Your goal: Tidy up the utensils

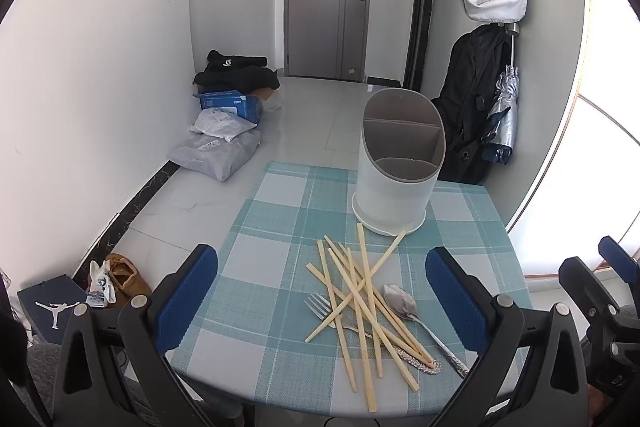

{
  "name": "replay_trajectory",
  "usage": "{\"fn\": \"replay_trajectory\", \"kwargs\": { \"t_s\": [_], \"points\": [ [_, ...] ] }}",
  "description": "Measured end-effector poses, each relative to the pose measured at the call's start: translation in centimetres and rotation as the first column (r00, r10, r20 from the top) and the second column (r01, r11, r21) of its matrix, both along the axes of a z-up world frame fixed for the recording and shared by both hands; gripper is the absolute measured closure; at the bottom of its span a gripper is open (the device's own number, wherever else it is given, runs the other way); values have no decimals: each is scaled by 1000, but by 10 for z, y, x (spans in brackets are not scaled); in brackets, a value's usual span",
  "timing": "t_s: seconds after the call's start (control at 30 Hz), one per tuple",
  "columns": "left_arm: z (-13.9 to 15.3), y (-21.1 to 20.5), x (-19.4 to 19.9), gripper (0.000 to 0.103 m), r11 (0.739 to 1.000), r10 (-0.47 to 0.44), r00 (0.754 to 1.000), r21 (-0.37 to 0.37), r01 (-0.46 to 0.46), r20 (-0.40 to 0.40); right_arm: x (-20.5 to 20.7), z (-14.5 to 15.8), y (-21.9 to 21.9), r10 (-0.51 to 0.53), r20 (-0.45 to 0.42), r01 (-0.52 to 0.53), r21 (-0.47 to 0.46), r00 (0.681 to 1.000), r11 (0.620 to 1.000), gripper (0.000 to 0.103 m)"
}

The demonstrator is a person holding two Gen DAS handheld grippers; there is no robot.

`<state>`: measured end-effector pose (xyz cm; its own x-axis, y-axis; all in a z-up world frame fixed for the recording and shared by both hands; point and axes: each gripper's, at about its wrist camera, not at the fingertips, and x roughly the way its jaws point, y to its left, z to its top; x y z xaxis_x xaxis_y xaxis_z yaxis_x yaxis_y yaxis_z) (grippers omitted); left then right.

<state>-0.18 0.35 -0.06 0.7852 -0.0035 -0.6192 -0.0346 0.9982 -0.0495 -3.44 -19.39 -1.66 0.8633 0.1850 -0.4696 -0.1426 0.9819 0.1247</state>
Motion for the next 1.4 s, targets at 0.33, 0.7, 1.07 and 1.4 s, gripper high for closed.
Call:
{"fn": "replay_trajectory", "kwargs": {
  "t_s": [0.33,0.7,1.07,1.4],
  "points": [
    [1,1,-2,1,1000,0,1000,1,0,5,0,1,-3,-13,-1,13,6,1000,1000,0],
    [1,1,0,1,1000,7,1000,1,-7,-1,1,2,-3,-17,-1,17,0,1000,1000,0],
    [0,0,0,1,1000,8,1000,-2,-8,-7,3,2,-5,-20,-3,20,4,1000,1000,0],
    [-2,1,1,1,1000,10,1000,-3,-10,-9,2,1,-6,-26,-2,26,16,1000,1000,0]
  ]
}}
